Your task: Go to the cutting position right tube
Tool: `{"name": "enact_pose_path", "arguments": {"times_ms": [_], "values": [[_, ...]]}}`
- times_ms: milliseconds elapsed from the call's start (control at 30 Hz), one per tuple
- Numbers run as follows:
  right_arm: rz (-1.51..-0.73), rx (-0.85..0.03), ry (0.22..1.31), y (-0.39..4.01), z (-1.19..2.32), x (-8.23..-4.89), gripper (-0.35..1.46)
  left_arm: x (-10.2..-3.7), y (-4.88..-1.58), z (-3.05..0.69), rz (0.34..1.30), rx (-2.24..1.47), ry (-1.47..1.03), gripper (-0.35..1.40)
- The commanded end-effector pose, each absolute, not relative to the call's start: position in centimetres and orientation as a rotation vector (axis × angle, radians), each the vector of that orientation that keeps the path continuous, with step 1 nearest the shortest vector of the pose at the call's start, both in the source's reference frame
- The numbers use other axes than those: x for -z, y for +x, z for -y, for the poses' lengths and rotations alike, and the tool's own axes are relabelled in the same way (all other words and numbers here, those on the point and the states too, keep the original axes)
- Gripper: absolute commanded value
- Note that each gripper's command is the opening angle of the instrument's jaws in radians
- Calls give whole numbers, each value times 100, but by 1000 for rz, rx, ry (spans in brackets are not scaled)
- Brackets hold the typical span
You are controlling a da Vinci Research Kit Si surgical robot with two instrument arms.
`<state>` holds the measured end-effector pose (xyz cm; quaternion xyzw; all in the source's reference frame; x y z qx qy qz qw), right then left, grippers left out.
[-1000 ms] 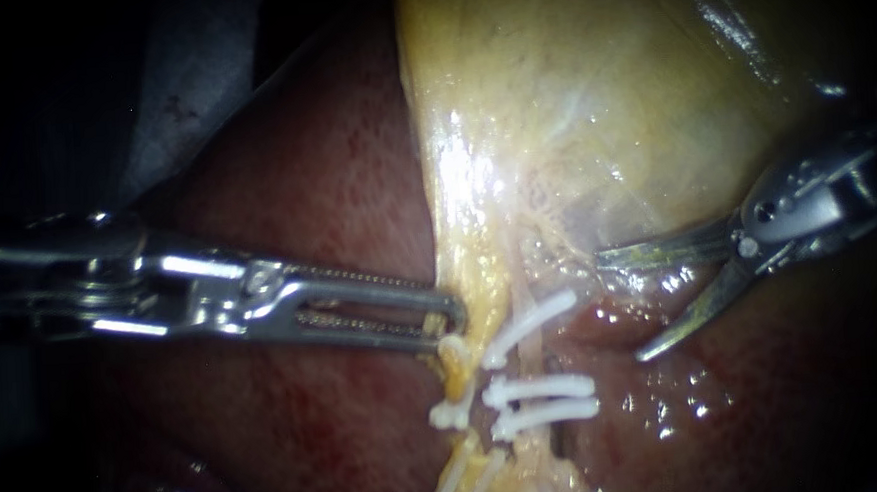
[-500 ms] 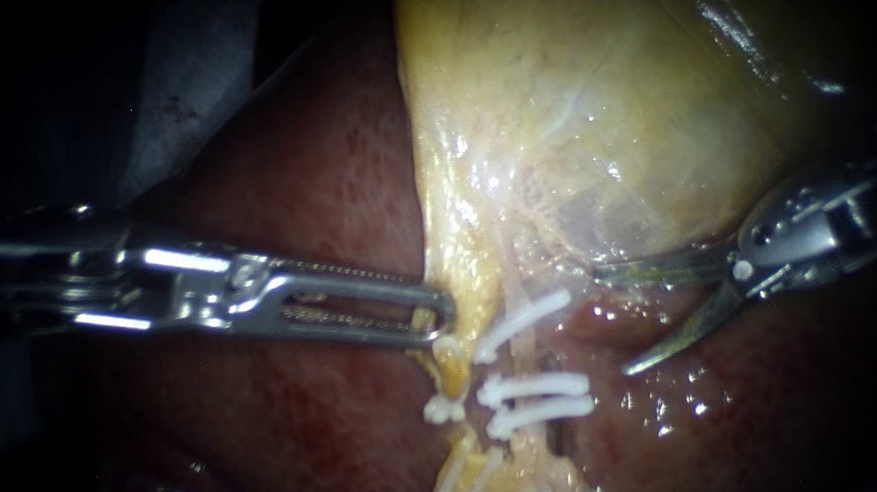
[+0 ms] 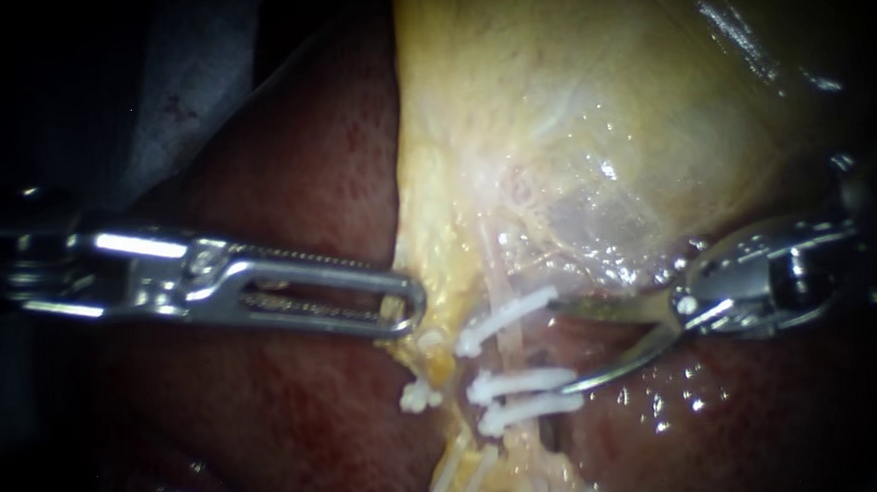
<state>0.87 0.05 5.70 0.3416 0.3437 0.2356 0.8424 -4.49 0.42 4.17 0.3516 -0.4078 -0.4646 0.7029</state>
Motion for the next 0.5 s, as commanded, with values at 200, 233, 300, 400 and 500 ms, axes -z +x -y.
{"name": "enact_pose_path", "arguments": {"times_ms": [200,233,300,400,500], "values": [[-709,-518,765,87,-3,-572,111,-404,-444,-44,915,1041,784,-35],[-709,-516,768,87,-3,-572,109,-402,-443,-44,915,1043,783,-35],[-704,-514,793,87,-3,-572,94,-399,-442,-44,915,1043,784,-35],[-704,-508,811,87,-3,-572,91,-395,-441,-44,918,1043,787,-35],[-702,-502,823,87,-3,-573,89,-391,-439,-43,921,1046,787,-35]]}}
